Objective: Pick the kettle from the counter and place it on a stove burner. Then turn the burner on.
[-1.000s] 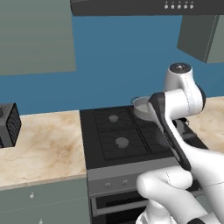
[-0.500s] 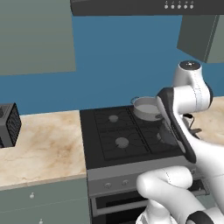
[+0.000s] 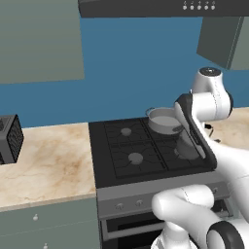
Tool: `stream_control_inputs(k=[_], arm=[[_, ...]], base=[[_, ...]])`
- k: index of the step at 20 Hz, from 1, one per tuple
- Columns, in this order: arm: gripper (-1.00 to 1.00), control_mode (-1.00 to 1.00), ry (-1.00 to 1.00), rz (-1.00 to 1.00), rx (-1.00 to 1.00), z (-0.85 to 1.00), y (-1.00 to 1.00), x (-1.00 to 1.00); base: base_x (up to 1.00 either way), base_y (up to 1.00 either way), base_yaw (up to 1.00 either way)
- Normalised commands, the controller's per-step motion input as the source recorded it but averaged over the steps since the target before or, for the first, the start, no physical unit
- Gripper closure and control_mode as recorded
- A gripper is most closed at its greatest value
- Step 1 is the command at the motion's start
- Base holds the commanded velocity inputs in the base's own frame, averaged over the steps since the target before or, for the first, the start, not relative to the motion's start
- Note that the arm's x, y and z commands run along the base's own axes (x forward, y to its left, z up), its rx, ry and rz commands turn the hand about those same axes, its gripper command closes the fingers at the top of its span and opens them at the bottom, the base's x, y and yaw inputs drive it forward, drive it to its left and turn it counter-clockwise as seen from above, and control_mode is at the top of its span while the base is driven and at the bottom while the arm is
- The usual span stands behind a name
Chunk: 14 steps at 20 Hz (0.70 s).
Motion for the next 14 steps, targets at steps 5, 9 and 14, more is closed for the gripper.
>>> stream_control_inputs(k=[5, 9, 14], arm=[[1.0, -1.0, 0.1, 0.07, -0.01, -0.18, -0.08, 0.33], [1.0, -1.0, 0.12, 0.06, -0.03, -0.11, -0.16, 0.34], [1.0, -1.0, 0.09, 0.04, -0.05, -0.11, -0.19, 0.33]], base=[[0.0, 0.0, 0.0], [0.0, 0.0, 0.0], [0.0, 0.0, 0.0]])
